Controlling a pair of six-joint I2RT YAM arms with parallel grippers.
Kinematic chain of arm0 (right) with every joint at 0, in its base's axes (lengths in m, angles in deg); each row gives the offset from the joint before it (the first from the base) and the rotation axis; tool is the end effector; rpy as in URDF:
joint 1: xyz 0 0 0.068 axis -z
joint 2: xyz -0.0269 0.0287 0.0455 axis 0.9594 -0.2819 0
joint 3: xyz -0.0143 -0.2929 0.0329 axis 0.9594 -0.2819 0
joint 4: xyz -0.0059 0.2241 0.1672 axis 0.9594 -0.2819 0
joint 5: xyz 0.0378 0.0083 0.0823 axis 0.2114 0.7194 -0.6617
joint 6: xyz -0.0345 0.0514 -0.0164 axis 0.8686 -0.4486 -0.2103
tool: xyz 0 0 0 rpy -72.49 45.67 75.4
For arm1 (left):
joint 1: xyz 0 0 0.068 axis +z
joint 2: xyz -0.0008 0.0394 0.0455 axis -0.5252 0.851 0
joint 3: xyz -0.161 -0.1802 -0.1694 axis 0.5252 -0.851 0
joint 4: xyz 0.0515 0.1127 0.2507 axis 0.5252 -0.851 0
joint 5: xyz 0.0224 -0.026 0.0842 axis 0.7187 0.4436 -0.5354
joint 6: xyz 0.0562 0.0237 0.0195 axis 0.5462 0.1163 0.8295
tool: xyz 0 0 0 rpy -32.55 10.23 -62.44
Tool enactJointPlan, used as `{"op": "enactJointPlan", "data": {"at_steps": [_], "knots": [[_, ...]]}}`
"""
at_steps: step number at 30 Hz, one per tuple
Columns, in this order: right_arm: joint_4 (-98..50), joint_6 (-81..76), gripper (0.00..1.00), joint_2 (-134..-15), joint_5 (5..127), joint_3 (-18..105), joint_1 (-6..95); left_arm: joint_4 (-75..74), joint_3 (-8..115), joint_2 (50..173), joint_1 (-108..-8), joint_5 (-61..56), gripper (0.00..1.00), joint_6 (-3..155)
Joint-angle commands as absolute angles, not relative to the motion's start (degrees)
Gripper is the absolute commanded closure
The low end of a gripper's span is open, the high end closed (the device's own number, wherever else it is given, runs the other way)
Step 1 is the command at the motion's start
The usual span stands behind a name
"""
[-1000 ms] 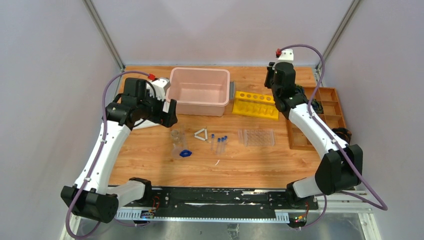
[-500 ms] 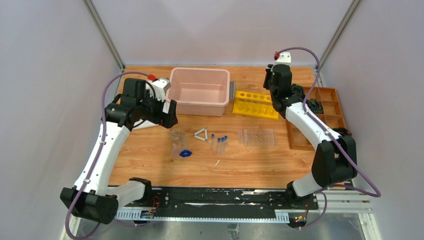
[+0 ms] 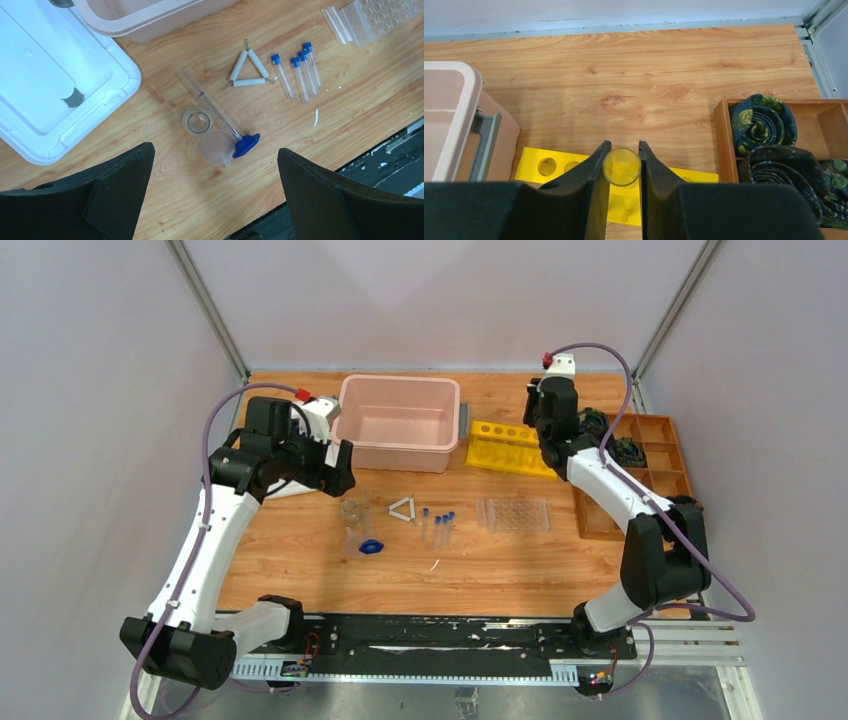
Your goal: Organize the chemistry lab equipment
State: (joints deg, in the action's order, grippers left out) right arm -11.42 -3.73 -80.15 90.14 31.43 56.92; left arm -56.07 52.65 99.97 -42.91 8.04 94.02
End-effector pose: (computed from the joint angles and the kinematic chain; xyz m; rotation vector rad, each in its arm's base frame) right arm 0.3767 0.0984 0.3255 0.0753 1.7631 0.0609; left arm 0.2243 -0.0608 0.3786 0.5102 2.3008 -0.4335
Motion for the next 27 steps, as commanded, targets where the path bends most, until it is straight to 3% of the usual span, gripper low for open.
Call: {"op": "enactJointPlan", "data": {"at_steps": [1,27], "knots": [[-8.6,-4.5,1.00,-81.0,88.5,29.9,57.6,-56.3,52.8,98.4,-42.9,8.2,0.00,95.0],[-2.6,0.6,0.99,-83.9,89.3,24.9,54.2,-56.3,53.0,97.4,-42.9,6.5,0.00,96.2]]}}
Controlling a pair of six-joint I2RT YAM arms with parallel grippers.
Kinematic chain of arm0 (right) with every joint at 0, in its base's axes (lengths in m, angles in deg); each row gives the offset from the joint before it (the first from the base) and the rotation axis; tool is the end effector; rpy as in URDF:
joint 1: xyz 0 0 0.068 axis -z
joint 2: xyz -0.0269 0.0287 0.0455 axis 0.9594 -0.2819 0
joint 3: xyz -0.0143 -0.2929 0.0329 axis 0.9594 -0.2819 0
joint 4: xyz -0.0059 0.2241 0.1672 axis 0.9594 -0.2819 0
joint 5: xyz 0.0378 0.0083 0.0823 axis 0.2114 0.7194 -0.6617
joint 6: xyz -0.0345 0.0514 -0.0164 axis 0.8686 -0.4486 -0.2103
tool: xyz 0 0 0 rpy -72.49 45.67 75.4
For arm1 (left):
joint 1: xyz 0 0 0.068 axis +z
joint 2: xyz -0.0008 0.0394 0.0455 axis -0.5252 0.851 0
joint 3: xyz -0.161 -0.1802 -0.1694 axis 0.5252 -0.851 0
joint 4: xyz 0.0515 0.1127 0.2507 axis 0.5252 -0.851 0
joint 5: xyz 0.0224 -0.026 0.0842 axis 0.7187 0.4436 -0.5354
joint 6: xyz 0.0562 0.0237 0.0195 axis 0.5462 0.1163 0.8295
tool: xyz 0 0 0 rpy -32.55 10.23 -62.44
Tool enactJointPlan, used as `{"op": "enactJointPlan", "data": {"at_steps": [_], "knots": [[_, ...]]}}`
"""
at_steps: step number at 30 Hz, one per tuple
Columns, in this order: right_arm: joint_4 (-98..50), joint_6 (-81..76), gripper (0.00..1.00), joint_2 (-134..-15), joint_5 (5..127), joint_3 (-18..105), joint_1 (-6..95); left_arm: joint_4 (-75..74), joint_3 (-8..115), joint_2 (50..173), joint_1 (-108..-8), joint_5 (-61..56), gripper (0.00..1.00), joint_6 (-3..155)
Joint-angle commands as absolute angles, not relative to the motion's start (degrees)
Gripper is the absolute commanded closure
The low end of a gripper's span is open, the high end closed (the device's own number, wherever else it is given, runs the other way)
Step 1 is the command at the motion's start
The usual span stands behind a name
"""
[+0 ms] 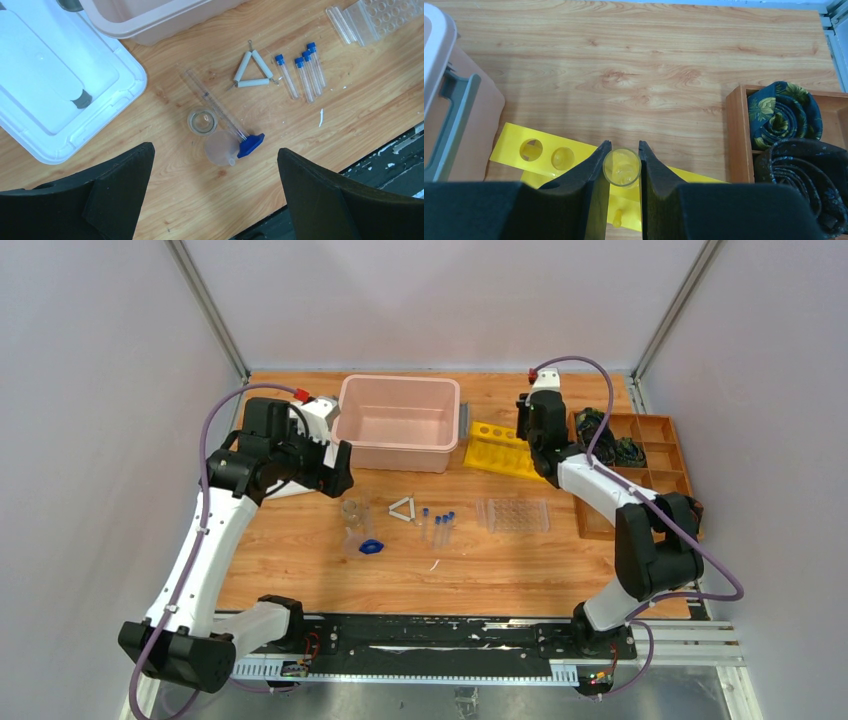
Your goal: Organize the chemistry lab equipment
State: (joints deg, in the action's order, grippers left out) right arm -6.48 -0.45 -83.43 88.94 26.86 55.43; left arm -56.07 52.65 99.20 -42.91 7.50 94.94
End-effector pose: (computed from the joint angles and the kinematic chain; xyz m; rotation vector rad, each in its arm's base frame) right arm 0.3794 0.1110 0.2840 -0.0236 1.8145 0.0433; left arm 0.2210 -0.0597 0.3813 0.5240 2.2837 -0.4129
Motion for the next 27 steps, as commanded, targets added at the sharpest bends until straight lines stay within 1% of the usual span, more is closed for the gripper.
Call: {"op": "enactJointPlan", "data": {"at_steps": [1,9,11,12,13,14,15,18,19,20,22,27], "knots": [[-2.5,0.8,0.98,-84.1,89.2,24.8,54.1,-56.3,53.0,97.2,-42.8,6.5,0.00,96.3],[-0.2,0.6,0.97,-84.2,88.5,22.5,53.7,-56.3,52.6,96.5,-42.9,5.8,0.00,96.8],[0.5,0.7,0.94,-83.9,88.4,21.8,53.7,-56.3,52.5,96.6,-42.9,5.6,0.00,96.9],[0.4,0.7,0.89,-83.6,88.1,21.7,53.7,-56.3,52.5,96.6,-42.9,5.6,0.00,96.9],[-0.1,0.7,0.81,-83.4,87.8,21.9,53.7,-56.3,52.6,96.6,-42.9,5.5,0.00,96.9],[-0.8,0.6,0.68,-82.8,87.4,22.1,53.7,-56.3,52.6,96.7,-42.9,5.6,0.00,96.9],[-1.9,0.1,0.60,-82.2,87.1,22.6,53.7,-56.3,52.7,96.7,-42.9,5.7,0.00,96.8],[-6.3,-2.3,0.38,-79.6,87.3,25.0,53.8,-56.3,52.8,96.7,-42.9,6.2,0.00,96.7],[-8.1,-3.3,0.32,-78.5,87.3,26.1,53.8,-56.3,52.8,96.7,-42.9,6.3,0.00,96.6],[-10.0,-4.4,0.28,-77.3,87.1,27.0,53.8,-56.3,52.9,96.7,-42.9,6.4,0.00,96.6],[-15.3,-6.8,0.25,-74.7,86.2,29.3,53.8,-56.3,53.0,96.6,-42.9,6.6,0.00,96.6],[-32.5,-14.6,0.23,-69.6,82.1,36.0,53.3,-56.3,53.2,96.6,-42.9,7.6,0.00,96.2]]}}
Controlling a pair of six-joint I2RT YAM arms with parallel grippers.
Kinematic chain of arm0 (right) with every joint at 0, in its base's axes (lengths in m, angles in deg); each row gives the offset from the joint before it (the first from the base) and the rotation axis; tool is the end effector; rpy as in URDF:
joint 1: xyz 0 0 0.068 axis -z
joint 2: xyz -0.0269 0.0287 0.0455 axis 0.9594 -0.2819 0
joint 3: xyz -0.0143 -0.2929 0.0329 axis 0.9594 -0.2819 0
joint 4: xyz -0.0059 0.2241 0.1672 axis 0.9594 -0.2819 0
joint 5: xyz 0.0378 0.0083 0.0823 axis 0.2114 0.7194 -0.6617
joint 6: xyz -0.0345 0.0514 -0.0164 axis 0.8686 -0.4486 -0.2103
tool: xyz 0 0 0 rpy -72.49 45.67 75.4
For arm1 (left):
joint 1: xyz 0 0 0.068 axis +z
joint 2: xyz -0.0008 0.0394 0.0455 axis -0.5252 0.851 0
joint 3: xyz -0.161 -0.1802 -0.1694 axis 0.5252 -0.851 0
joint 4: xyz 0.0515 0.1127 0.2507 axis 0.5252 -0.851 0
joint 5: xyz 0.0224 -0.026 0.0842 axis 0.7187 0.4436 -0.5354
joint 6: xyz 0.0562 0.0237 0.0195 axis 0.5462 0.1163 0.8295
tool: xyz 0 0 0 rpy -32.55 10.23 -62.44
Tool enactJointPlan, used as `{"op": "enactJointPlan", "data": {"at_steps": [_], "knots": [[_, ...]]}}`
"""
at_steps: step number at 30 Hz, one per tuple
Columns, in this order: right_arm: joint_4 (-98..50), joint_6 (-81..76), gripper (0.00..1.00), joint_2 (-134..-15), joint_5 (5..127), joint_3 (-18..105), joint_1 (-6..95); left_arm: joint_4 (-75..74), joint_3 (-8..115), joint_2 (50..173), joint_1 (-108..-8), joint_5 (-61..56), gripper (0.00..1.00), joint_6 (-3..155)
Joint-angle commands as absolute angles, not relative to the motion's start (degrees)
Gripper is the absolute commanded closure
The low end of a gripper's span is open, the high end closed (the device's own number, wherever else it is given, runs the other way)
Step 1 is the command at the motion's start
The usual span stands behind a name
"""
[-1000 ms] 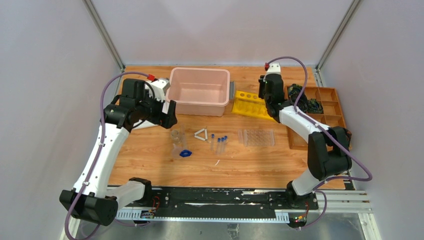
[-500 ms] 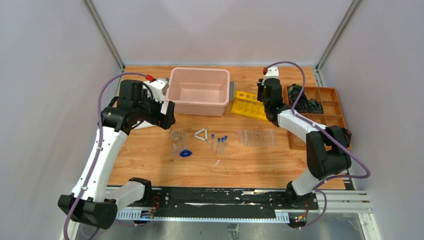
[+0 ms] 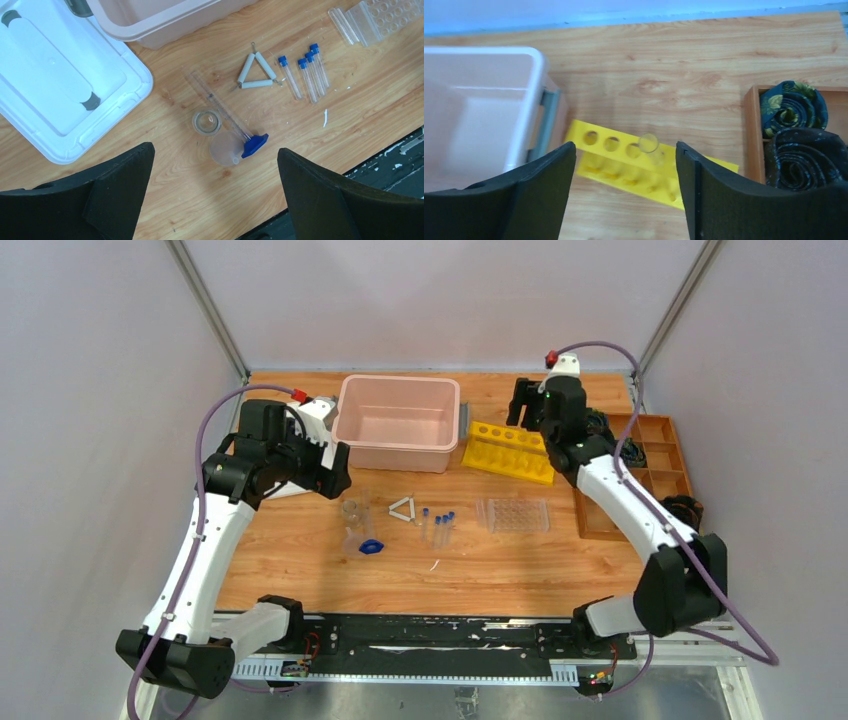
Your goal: Organize the chemistry lab equipment
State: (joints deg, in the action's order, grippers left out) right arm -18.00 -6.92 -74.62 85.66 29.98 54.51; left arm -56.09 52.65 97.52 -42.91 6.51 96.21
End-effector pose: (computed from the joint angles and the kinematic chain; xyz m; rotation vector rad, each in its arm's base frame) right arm 0.3475 0.1095 0.3363 0.0249 1.8147 0.1883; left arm 0.2135 -0.0574 0.3871 0.5402 2.2506 -0.3780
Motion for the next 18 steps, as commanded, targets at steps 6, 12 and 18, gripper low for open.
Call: {"op": "enactJointPlan", "data": {"at_steps": [6,12,18], "knots": [[-47.1,-22.0,0.45,-67.5,76.4,37.4,47.8,-57.0,54.4,97.3,-42.9,7.9,0.00,95.9],[-48.0,-28.5,0.59,-70.4,78.3,29.8,37.0,-57.6,55.4,97.3,-42.9,7.9,0.00,96.0],[-47.3,-32.9,0.72,-78.6,75.0,27.8,34.2,-58.4,55.1,96.9,-42.8,7.6,0.00,96.5]]}}
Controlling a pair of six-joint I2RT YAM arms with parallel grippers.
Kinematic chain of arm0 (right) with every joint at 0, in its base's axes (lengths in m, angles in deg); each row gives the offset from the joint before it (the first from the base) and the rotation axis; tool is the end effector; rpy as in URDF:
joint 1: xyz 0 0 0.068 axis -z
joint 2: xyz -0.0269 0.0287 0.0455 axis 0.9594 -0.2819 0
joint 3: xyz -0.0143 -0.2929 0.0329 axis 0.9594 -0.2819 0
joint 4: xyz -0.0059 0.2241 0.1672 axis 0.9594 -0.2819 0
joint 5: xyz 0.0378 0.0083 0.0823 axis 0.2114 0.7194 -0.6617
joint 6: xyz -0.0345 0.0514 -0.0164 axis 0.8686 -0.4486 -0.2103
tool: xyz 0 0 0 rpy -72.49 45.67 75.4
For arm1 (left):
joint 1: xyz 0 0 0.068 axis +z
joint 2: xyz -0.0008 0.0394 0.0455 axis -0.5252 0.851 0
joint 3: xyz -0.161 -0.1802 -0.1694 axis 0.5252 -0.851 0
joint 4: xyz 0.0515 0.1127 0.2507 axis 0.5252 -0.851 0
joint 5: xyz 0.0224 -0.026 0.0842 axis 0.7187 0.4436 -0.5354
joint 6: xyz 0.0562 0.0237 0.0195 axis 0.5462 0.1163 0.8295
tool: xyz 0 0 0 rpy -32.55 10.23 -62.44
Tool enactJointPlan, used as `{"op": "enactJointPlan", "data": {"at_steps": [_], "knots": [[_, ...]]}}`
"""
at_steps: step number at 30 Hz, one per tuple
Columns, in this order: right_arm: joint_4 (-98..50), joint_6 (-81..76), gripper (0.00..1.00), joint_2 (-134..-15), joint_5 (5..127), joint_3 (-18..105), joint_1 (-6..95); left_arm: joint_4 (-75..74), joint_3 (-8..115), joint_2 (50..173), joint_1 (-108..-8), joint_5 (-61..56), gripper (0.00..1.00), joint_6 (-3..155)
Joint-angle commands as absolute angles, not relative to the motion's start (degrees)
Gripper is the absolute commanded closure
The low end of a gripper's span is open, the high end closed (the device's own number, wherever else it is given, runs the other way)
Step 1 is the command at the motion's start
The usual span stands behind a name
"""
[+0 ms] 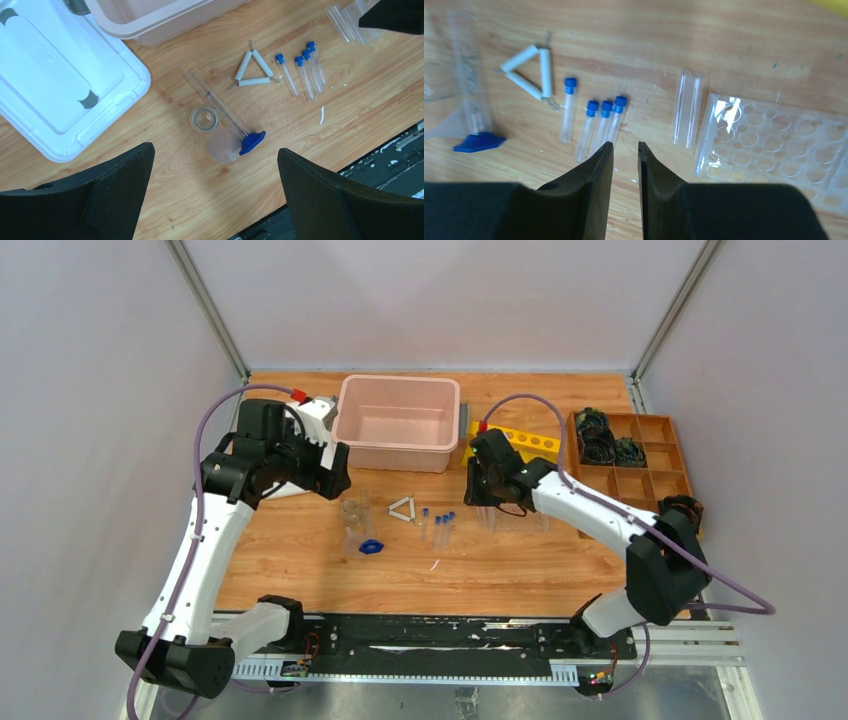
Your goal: Organize the chemistry lab equipment
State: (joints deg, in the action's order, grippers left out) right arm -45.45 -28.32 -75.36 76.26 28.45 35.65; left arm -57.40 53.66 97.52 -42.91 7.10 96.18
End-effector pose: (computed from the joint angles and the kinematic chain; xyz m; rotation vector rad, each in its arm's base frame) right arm 0.2668 0.2055 0.2705 -0.0868 2.4016 0.5499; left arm 0.2110 -0.0574 0.3911 0.5446 2.2538 -0.3909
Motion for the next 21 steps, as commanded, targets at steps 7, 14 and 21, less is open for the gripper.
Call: {"op": "enactJointPlan", "data": {"at_steps": [7,14,21], "knots": [[-48.9,-31.9,0.73,-85.2,79.2,29.9,33.3,-58.4,54.8,96.6,-42.9,8.3,0.00,96.4],[-50.2,-31.8,0.68,-88.8,84.2,32.0,33.4,-58.4,54.9,97.0,-42.9,8.9,0.00,96.6],[-51.3,-30.3,0.63,-91.4,88.7,35.2,33.4,-58.3,55.0,97.5,-42.9,9.1,0.00,96.5]]}}
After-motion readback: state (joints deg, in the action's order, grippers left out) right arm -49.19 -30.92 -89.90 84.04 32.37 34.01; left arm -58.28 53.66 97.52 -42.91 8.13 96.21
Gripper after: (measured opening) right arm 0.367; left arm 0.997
